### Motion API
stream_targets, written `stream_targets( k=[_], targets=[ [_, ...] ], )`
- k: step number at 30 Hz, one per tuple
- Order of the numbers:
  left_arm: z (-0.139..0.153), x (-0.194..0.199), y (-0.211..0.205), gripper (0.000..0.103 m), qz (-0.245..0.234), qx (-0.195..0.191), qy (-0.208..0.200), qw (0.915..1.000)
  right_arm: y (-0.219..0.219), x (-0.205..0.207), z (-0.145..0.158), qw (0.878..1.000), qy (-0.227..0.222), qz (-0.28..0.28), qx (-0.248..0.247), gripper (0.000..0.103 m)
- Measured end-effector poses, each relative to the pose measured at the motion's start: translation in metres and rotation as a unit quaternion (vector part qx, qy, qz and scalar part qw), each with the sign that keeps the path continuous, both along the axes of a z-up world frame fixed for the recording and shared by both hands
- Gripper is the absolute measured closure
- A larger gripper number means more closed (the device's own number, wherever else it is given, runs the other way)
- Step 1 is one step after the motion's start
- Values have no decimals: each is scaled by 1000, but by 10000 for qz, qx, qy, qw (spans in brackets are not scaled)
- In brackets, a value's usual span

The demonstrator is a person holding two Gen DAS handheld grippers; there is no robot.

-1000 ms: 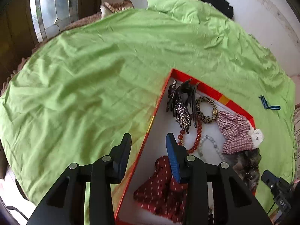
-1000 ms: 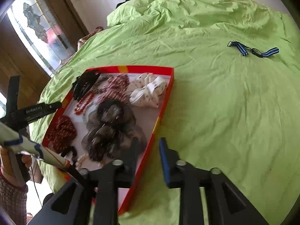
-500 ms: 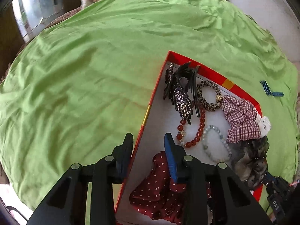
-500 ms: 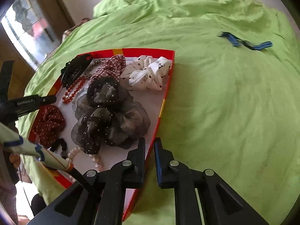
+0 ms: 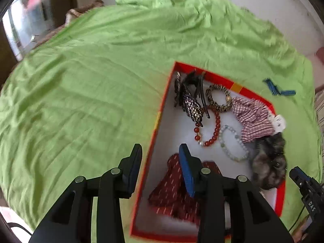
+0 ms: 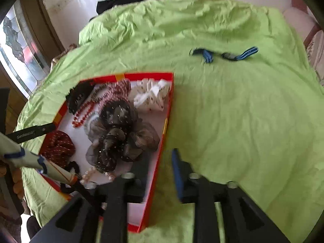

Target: Organize jewelry

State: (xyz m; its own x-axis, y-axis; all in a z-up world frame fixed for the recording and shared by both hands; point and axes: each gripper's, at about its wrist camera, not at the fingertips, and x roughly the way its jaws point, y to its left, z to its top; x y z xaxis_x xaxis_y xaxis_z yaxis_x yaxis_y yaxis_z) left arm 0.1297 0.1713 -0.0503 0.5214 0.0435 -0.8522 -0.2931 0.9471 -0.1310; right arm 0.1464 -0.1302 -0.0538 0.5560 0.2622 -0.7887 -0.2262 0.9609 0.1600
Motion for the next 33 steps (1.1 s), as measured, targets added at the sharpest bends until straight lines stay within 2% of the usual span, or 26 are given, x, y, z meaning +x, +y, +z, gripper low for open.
stream_targets(
  k=[2,5,7,9,11,13,18,27,33],
  targets=[
    [17,-21,-1,61,147,230,-226,9994,-3,-12,8,9999,-152,25,11,68],
    [45,-58,-11,39,304,776,-705,9940,-3,-32,13,9997,-228,72,15,67],
    [62,-80,-21,29,451,1291,-1032,9852,-3,-47,14,9996,-244,78,105,62],
    [79,-104,-32,13,663,1919,-1355,9698,-3,-63,14,9996,-204,47,203,59],
    [90,-125,-43,8,735,2245,-1563,9590,0,-76,13,9995,-155,46,263,59],
    [98,-142,-51,7,778,2381,-1657,9538,3,-91,13,9995,-139,58,268,57],
    [113,-186,-66,3,886,2354,-1991,9471,8,-127,15,9995,-238,51,221,52],
    [112,-231,-76,2,818,1918,-1979,9578,13,-168,26,9989,-464,50,88,47],
    [102,-239,-78,2,708,1516,-1730,9706,18,-182,32,9983,-576,43,19,43]
  ],
)
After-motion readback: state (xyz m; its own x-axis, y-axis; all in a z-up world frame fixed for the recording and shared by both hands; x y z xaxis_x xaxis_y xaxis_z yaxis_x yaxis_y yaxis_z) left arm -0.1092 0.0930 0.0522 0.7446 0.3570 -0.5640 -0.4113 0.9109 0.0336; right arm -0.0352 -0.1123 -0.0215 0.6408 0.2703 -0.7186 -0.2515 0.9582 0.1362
